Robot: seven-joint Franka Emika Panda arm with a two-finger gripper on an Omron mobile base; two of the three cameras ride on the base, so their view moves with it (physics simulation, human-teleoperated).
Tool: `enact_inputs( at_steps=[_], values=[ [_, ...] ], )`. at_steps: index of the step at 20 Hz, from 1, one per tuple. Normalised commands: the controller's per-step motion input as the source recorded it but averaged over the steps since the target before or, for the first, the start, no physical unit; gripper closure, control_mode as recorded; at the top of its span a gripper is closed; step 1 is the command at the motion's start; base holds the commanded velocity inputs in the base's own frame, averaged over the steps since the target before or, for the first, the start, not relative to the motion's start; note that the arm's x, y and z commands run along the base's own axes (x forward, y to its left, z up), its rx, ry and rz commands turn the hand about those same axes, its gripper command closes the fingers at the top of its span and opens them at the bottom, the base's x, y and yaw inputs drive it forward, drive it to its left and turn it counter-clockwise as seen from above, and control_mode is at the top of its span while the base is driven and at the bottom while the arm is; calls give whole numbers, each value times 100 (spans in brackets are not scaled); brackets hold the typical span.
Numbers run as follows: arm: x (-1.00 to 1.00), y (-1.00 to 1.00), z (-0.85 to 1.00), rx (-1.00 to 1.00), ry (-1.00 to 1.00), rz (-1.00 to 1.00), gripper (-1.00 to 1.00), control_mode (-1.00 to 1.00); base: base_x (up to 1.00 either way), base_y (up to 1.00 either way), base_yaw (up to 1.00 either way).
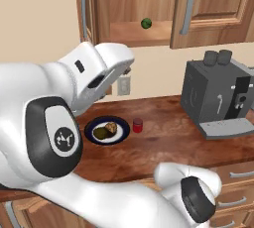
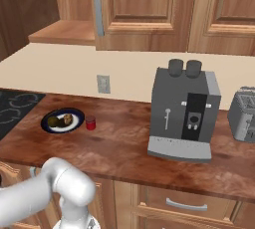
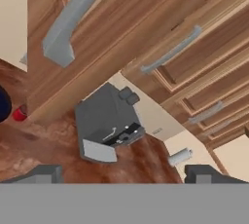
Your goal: Pick the avocado and bread from the counter and place them on the plate. Then pick the jam from the cabinet and place it next to the plate. Lastly close the cabinet door.
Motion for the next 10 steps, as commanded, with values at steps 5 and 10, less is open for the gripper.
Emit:
enact_inputs(
  at_steps=[5, 10],
  values=[
    [22, 25, 0, 0, 0, -12, -100, -100, 0, 0, 0],
    [34, 27, 0, 0, 3, -5, -100, -100, 0, 0, 0]
  ],
)
